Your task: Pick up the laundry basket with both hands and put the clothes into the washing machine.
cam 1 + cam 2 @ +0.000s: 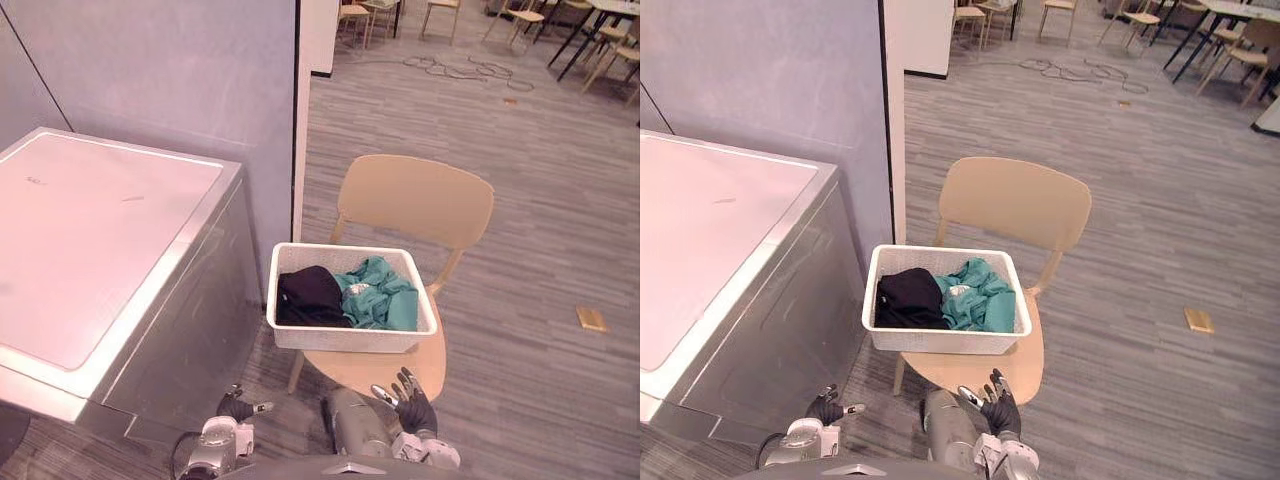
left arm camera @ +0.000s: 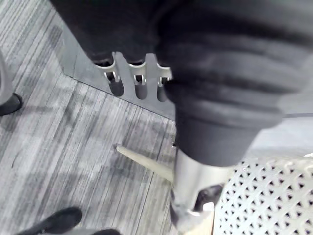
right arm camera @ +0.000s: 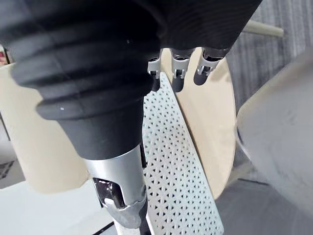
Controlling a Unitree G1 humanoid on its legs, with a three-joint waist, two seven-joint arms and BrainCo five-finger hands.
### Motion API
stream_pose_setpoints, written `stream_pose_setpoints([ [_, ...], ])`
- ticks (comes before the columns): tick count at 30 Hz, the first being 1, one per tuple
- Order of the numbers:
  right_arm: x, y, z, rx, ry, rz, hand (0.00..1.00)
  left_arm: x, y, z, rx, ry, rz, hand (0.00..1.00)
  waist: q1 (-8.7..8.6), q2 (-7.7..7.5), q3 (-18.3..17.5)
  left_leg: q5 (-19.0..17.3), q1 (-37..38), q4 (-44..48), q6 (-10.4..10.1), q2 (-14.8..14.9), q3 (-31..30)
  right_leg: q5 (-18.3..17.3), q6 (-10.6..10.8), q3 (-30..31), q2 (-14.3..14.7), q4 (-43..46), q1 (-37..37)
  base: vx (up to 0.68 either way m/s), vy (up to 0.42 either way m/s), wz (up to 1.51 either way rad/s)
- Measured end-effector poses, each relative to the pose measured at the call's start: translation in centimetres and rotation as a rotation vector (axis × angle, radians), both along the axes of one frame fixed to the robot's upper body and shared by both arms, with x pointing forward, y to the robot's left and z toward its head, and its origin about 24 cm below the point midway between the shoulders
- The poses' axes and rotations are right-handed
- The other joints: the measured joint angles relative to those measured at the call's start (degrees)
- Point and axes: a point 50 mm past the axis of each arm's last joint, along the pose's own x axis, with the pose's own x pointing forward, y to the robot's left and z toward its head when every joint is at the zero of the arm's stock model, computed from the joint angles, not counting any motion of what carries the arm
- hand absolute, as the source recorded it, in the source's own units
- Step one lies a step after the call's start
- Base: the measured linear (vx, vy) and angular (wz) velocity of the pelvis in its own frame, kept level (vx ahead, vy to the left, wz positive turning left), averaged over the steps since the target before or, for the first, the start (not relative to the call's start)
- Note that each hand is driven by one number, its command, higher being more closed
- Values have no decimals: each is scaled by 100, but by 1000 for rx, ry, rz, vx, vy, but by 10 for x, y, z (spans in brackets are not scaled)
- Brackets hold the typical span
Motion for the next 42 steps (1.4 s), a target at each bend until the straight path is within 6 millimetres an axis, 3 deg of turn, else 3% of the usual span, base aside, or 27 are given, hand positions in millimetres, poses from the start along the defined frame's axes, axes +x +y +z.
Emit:
stream_pose_setpoints([
  [1, 0, 1, 1, 2, -4, -5, 0, -2, 1, -1, 1, 6, 1, 0, 25, -83, -113, -56, -3, 16, -194, 60, 4, 410, -28, 152, -353, -644, 306, 51, -344, -15],
  [2, -3, 1, 0, 4, 5, -13, 0, -3, 2, -1, 3, 9, 2, 0, 31, -133, -171, -102, 7, 33, -331, 121, -3, 196, 362, 217, -417, -991, 486, 77, -394, -17],
  [3, -3, -2, 1, -3, 3, -23, 0, -4, -1, -2, -6, 14, 4, 0, 69, -25, -256, -53, 2, 24, -387, 307, -3, -157, 620, 132, -284, -1389, 702, 63, -338, -18],
  [4, -1, -9, 5, -24, -13, -39, 0, -8, -10, -4, -30, 31, -6, 0, 74, 135, -330, 103, -29, -83, -335, 442, -3, -286, 756, 131, -162, -1752, 849, 61, -388, -17],
  [6, -1, -16, 5, -52, -11, -38, 0, -6, -10, -3, -28, 32, -15, 0, 34, 128, -360, 478, 31, -310, -361, 440, -3, -461, 1041, -29, -235, -2240, 1068, -16, -290, 1],
  [10, -16, -28, -11, -89, 99, -20, 0, -16, -12, -8, -25, 80, -34, 0, -44, 180, -455, 1017, 105, -765, -534, 548, -51, -309, 1017, -364, -196, -2795, 1419, -119, -226, 34],
  [13, -27, -32, -20, -92, 161, -14, 0, -15, -9, -8, -14, 74, -46, 0, -55, 211, -480, 874, 36, -911, -647, 642, -176, -70, 1037, -561, -185, -3134, 1560, -180, -39, 32],
  [14, -29, -33, -22, -92, 172, -16, 0, -14, -4, -8, 4, 72, -61, 0, -46, 148, -496, 875, -91, -875, -743, 637, -178, 143, 1069, -538, -201, -3371, 1557, -197, 60, -2],
  [16, -34, -27, -27, -67, 195, -23, 0, -17, 8, -9, 41, 84, -77, 0, -49, 97, -546, 906, -211, -894, -697, 609, -192, 547, 1063, -531, -235, -4039, 1729, -207, 94, -12],
  [17, -41, -23, -29, -53, 215, -32, 0, -19, 18, -9, 69, 92, -80, 0, -63, -2, -592, 906, -233, -904, -697, 570, -244, 785, 1070, -528, -267, -4397, 1847, -142, 86, -11],
  [21, -54, -23, -32, -46, 250, -44, 0, -23, 31, -10, 106, 110, -97, 0, -122, -123, -642, 912, -358, -902, -703, 518, -349, 1092, 1046, -538, -316, -4896, 1958, -58, 33, -2],
  [27, -59, -22, -37, -41, 278, -42, 0, -27, 24, -12, 112, 125, -153, 0, -263, 126, -709, 1037, -522, -928, -743, 518, -564, 1267, 1008, -695, -333, -5168, 2019, 39, 1, 10],
  [31, -53, -20, -34, -43, 256, -30, 0, -31, 26, -13, 121, 143, -164, 0, -280, 212, -722, 1022, -540, -937, -744, 517, -548, 1313, 1071, -691, -336, -5243, 2023, 42, 11, 0],
  [33, -46, -20, -25, -53, 201, -29, 0, -34, 26, -14, 125, 148, -166, 0, -283, 212, -722, 1019, -549, -961, -744, 517, -517, 1318, 1075, -685, -339, -5286, 2007, 6, 4, -4],
  [38, -9, -24, 43, -173, -134, 12, 0, -30, 20, -12, 112, 125, -152, 0, -318, 194, -756, 1032, -740, -1016, -733, 506, -447, 1328, 1074, -667, -345, -5227, 1725, 1, 2, -2],
  [42, 9, -24, 82, -273, -316, 41, 0, -22, 12, -9, 102, 90, -165, 0, -284, 105, -709, 1084, -926, -1017, -728, 493, -456, 1328, 1074, -674, -355, -5160, 1532, 9, -1, 5],
])
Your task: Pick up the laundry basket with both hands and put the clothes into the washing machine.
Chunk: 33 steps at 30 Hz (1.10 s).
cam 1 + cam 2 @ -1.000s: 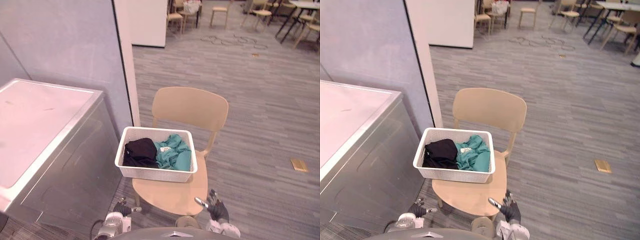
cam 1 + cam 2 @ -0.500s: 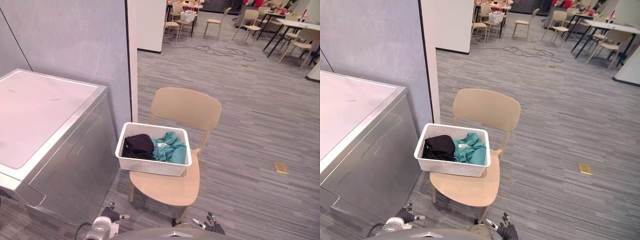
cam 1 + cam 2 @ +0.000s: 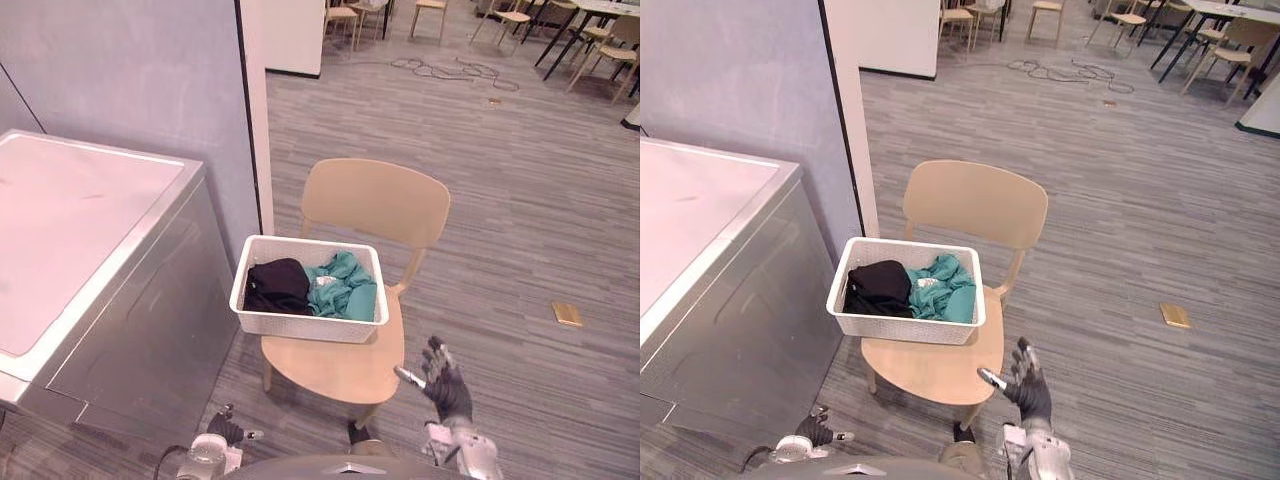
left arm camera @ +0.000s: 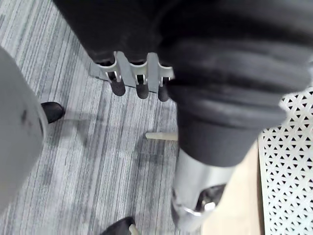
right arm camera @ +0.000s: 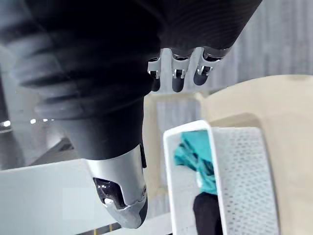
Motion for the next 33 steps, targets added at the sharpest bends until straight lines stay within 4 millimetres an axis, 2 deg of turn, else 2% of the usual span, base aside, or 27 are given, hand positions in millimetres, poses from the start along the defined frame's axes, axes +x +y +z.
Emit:
stream_pose_setpoints([
  [1, 7, 0, 14, -28, -65, 12, 0, 2, -3, 0, -6, -5, -7, 0, 11, -7, 23, 5, -23, -4, 0, -6, -21, 0, 0, -13, -8, -3, -6, 8, -2, 8],
  [4, 19, -2, 37, -98, -179, 15, 0, 4, -8, 1, -8, -9, -38, 0, 17, -18, 31, 5, -106, 3, 0, -22, -88, 0, 0, -50, -30, -34, -23, 11, 4, 11],
  [8, 38, -6, 53, -176, -254, 38, 0, 7, -9, 2, 8, -16, -92, 0, 56, -19, 65, 22, -239, 16, 4, -33, -235, 7, 2, -176, -60, -92, -22, -1, -2, 19],
  [13, 72, -6, 83, -285, -392, 144, 0, 16, -5, 5, 31, -37, -134, 0, 177, 11, 231, 87, -308, 6, 1, -44, -383, 19, 3, -325, -84, -129, 12, -2, -5, 13],
  [16, 103, 1, 86, -338, -402, 229, 0, 25, 0, 8, 52, -57, -155, 0, 197, 12, 443, 149, -411, 14, -6, -49, -510, 39, 2, -441, -106, -130, 7, -28, -5, 19],
  [18, 119, 4, 86, -372, -386, 274, 0, 35, 0, 12, 57, -84, -161, 0, 275, 22, 602, 194, -516, 25, -7, -51, -586, 68, -11, -476, -106, -119, -51, -55, -4, 19],
  [22, 162, 11, 107, -533, -403, 370, 0, 57, -2, 20, 43, -141, -145, 0, 433, 46, 1072, 278, -790, 122, 0, -61, -690, 109, -25, -503, -104, 13, -289, -83, -2, 9],
  [25, 182, 19, 121, -577, -425, 399, 0, 68, -3, 26, 45, -177, -146, 0, 503, 44, 1351, 335, -887, 130, -5, -68, -710, 126, -40, -487, -101, 101, -436, -45, 0, 3],
  [33, 206, 32, 120, -654, -353, 478, 0, 94, 2, 42, 42, -273, -90, 0, 603, 51, 1758, 400, -1216, 216, -2, -71, -868, 161, -63, -587, -102, 184, -692, -29, -1, 8],
])
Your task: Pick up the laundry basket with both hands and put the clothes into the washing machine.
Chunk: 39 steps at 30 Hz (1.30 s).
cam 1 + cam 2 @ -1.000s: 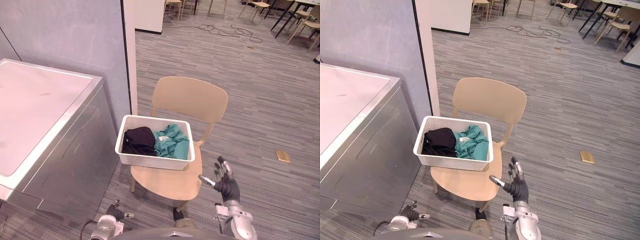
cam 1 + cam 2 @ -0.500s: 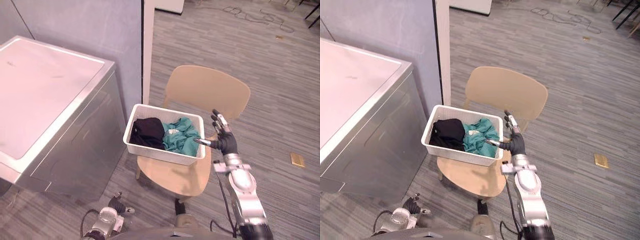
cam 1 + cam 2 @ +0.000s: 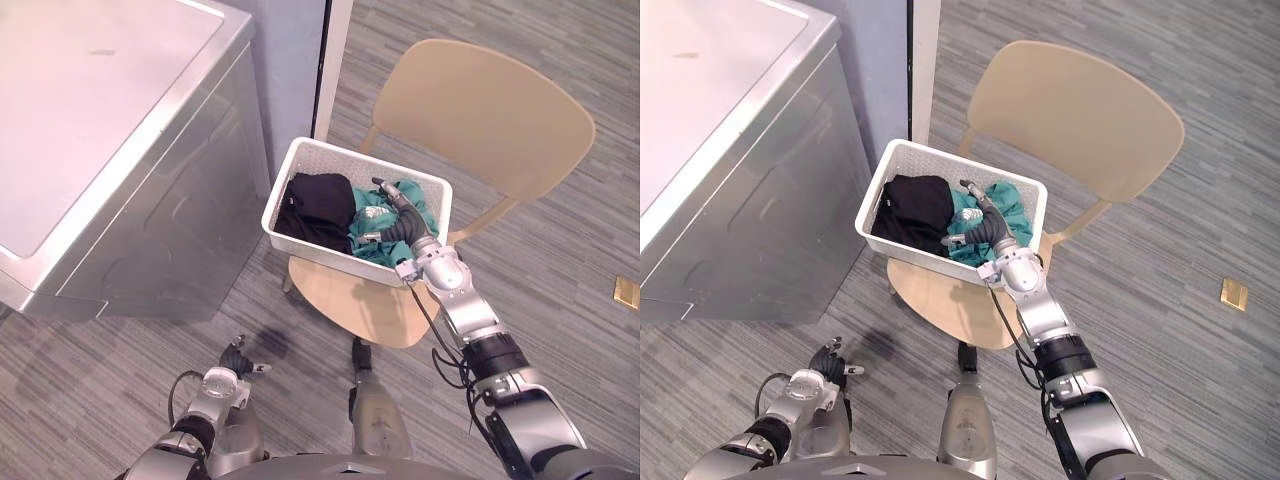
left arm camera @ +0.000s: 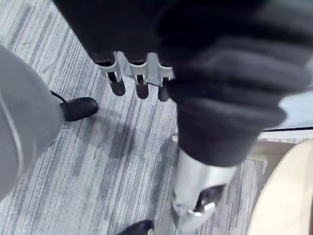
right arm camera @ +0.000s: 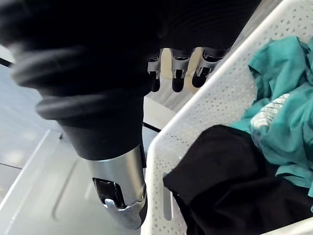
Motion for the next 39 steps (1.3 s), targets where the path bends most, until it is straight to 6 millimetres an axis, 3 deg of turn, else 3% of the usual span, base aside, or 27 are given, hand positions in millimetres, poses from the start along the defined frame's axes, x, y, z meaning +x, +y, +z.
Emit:
stream_pose_setpoints([
  [11, 34, 10, 42, -203, -82, 7, 0, 16, 9, 12, -20, -71, 89, 0, 137, 6, 446, 150, -375, -12, -2, -5, -86, 96, -30, -41, 5, 38, -343, -17, -2, 3],
  [18, 49, 9, 68, -230, -122, -29, 0, 24, 9, 19, -46, -110, 125, 0, 221, -19, 620, 266, -596, -58, -7, -9, -113, 189, -43, -55, 9, 17, -562, -14, 3, 2],
  [22, 52, 15, 75, -250, -139, -20, 0, 26, 9, 20, -59, -119, 142, 0, 248, -25, 623, 326, -717, -100, -7, -9, -129, 227, -49, -62, 9, 10, -691, -7, 2, 2],
  [39, 74, 3, 113, -284, -164, -153, 0, 48, 9, 38, -98, -211, 211, 0, 416, -47, 741, 583, -1502, -123, -30, -2, -447, 499, -95, -342, 19, -236, -1154, -25, 1, 8],
])
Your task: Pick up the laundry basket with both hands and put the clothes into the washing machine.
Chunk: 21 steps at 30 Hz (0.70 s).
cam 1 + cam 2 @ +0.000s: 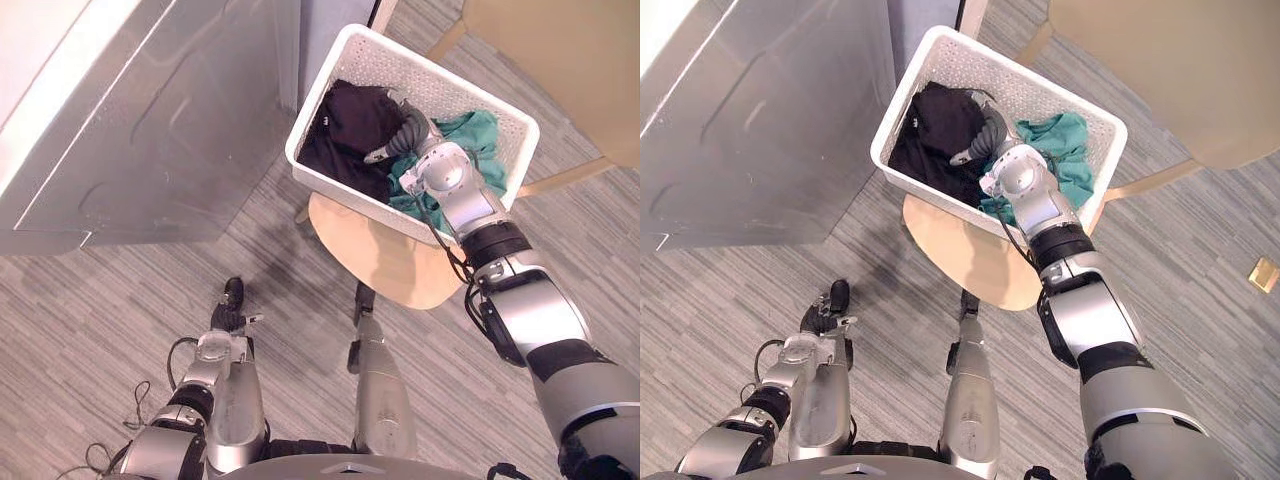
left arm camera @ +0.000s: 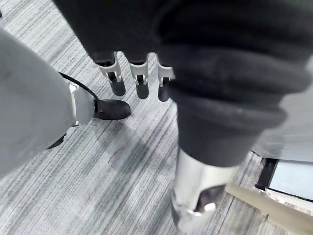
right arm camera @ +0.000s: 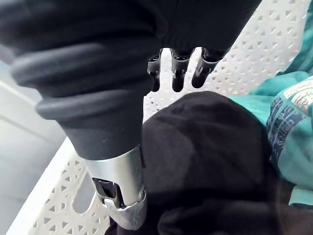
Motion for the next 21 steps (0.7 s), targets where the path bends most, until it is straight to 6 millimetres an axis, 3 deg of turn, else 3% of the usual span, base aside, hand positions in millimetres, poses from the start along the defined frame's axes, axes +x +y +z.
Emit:
stream_pose_setpoints([
  [14, 8, -32, 19, 82, -20, -153, 0, 11, -2, 10, -38, -51, 54, 0, 204, 18, 115, 142, -719, -9, -28, -11, -247, 192, -10, -208, 2, -235, -459, -22, 8, 8],
  [21, 8, -35, 13, -1, -7, -185, 0, 17, -10, 15, -72, -79, 61, 0, 272, 44, 130, 279, -857, -191, -32, -12, -300, 216, -11, -294, -7, -275, -591, -14, 19, 6],
])
